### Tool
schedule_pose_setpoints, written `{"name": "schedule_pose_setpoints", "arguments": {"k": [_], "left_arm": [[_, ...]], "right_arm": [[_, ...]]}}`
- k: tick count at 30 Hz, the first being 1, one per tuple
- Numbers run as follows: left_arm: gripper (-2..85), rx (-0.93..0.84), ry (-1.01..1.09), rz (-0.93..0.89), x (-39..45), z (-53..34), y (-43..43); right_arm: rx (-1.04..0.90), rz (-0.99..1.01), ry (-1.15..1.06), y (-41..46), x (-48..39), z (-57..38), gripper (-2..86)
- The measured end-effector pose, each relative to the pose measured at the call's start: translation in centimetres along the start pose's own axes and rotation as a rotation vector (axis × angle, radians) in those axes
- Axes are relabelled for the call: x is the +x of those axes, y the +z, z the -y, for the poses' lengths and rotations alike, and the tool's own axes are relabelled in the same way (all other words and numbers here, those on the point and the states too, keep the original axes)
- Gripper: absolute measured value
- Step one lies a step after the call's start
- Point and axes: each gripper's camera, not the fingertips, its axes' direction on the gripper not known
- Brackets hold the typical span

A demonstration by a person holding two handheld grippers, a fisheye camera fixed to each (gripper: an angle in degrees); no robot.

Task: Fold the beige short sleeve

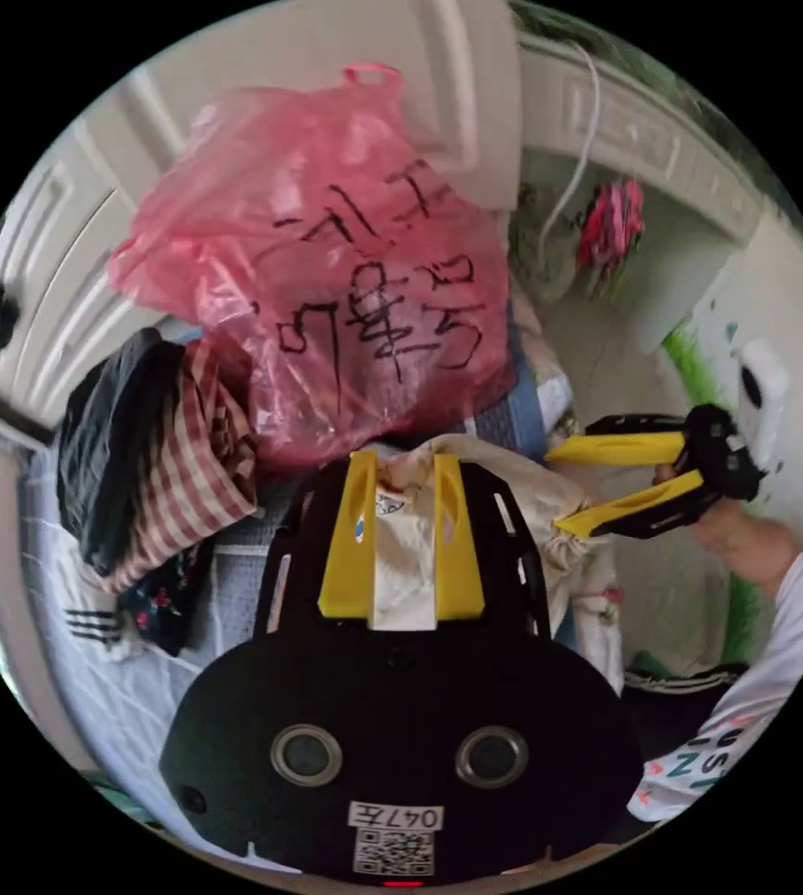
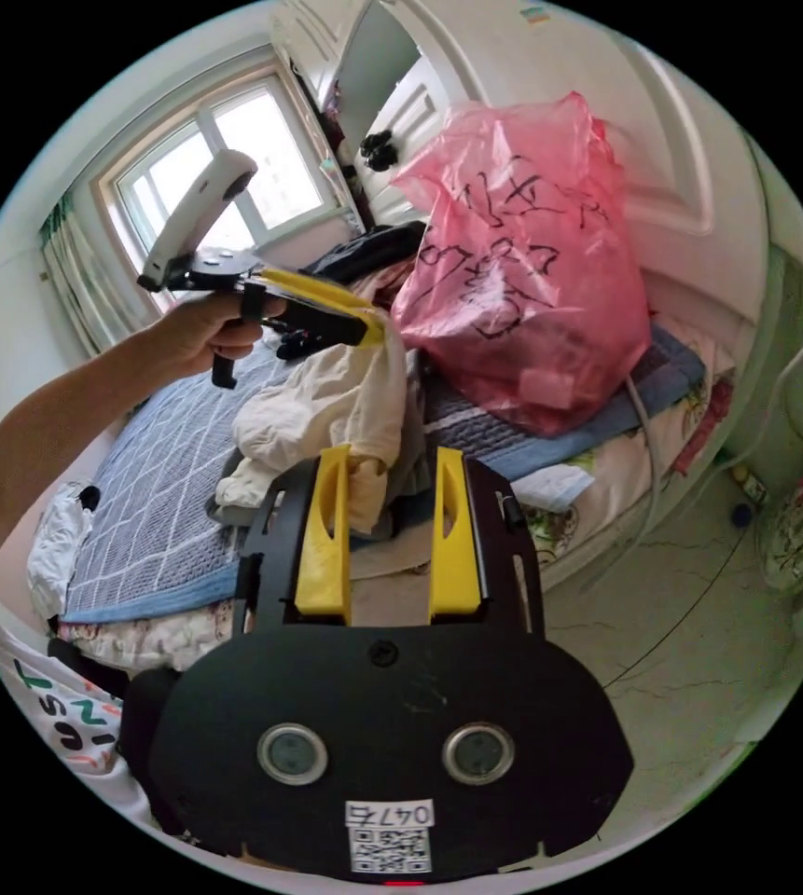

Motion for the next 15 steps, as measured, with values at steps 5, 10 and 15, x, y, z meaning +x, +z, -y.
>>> {"name": "schedule_pose_setpoints", "arguments": {"k": [5,10,15], "left_arm": [[8.7,0.305,-0.194,-0.152,-3.8,-6.7,-5.5],[3.4,0.241,-0.243,-0.096,-1.4,-13.4,-4.9],[-0.5,0.069,-0.33,0.05,2.7,-19.9,2.7]], "right_arm": [[0.125,-0.135,-0.145,-5.3,-5.7,0.5,3.0],[0.04,-0.237,-0.352,-3.9,-14.6,3.6,1.1],[-0.11,-0.276,-0.328,0.6,-18.2,4.2,0.2]]}}
